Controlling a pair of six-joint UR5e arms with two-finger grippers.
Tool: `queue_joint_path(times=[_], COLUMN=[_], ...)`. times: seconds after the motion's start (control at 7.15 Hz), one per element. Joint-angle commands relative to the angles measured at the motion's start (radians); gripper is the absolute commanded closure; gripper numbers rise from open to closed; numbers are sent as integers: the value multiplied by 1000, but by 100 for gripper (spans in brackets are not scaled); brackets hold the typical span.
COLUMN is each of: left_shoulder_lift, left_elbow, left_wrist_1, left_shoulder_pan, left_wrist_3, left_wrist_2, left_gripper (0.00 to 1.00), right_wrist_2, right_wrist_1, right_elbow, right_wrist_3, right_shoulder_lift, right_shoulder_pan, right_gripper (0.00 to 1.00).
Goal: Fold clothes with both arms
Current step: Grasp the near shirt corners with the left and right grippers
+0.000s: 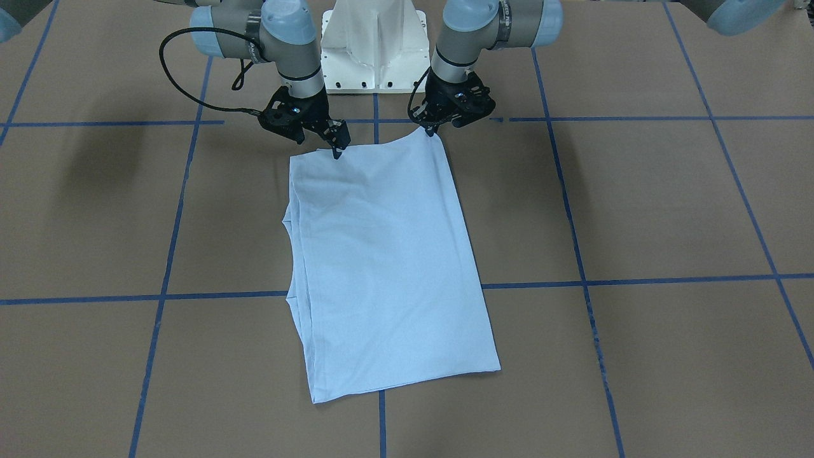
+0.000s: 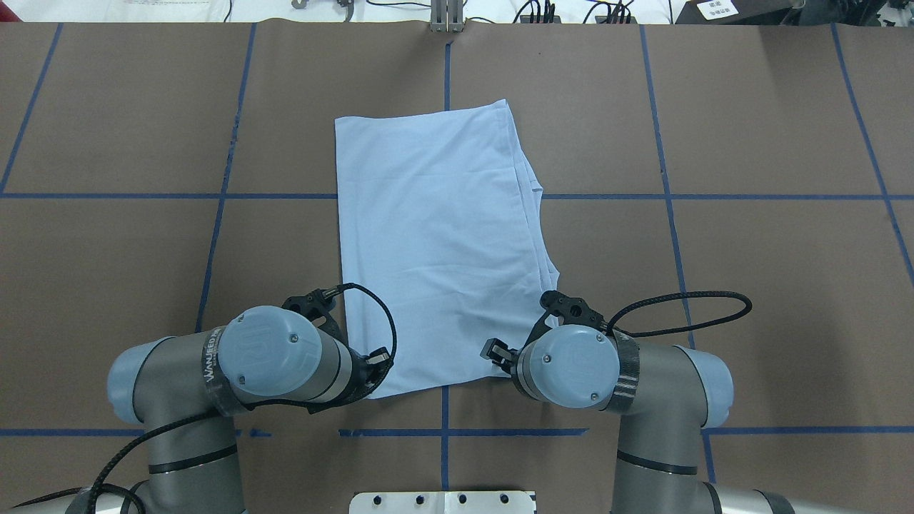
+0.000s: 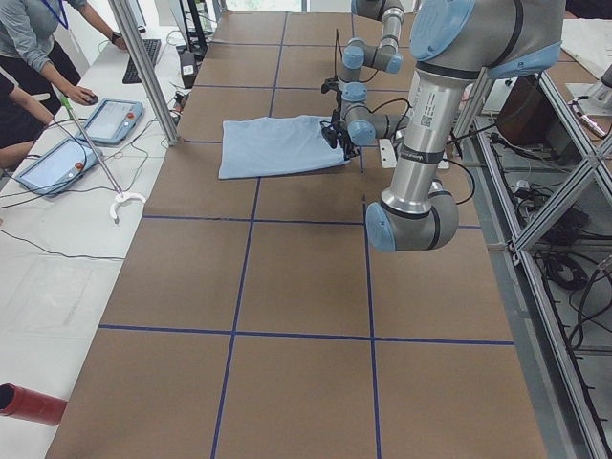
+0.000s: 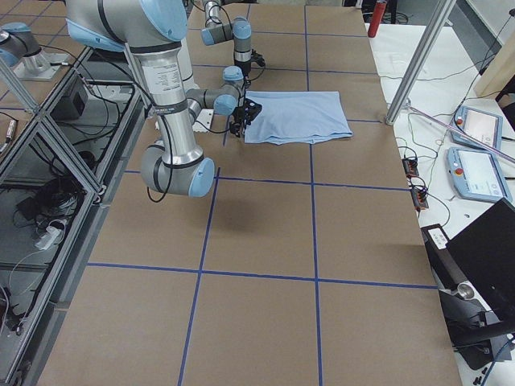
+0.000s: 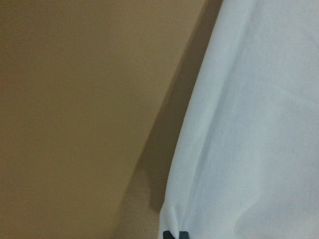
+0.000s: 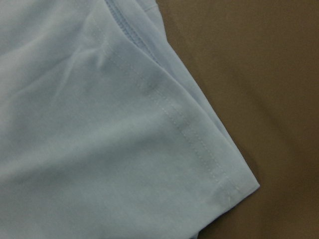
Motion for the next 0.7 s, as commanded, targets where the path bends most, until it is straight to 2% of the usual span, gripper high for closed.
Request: queue_joint_path(times=[0.0, 0.14, 0.28, 0.42, 0.56], left_shoulder_lift=[1, 1, 1, 3, 4], left_elbow=[-2, -2, -2, -2, -2], left_wrist_1=[0, 0, 0, 0, 0], left_shoulder_pan=[0, 0, 0, 0, 0], left_wrist_3=[0, 2, 0, 0, 0], left_wrist_2=[0, 0, 0, 0, 0], left_gripper=[100, 100, 100, 100, 100], right_wrist_2=[-18, -18, -18, -18, -16], right_wrist_1=[1, 1, 1, 1, 1], right_elbow=[-21, -21, -21, -20, -18], right_wrist_3=[-1, -1, -2, -5, -10], right_shoulder_lift=[4, 4, 4, 4, 5], right_shoulder_pan=[-2, -1, -1, 1, 2], right_gripper=[0, 2, 26, 55, 77])
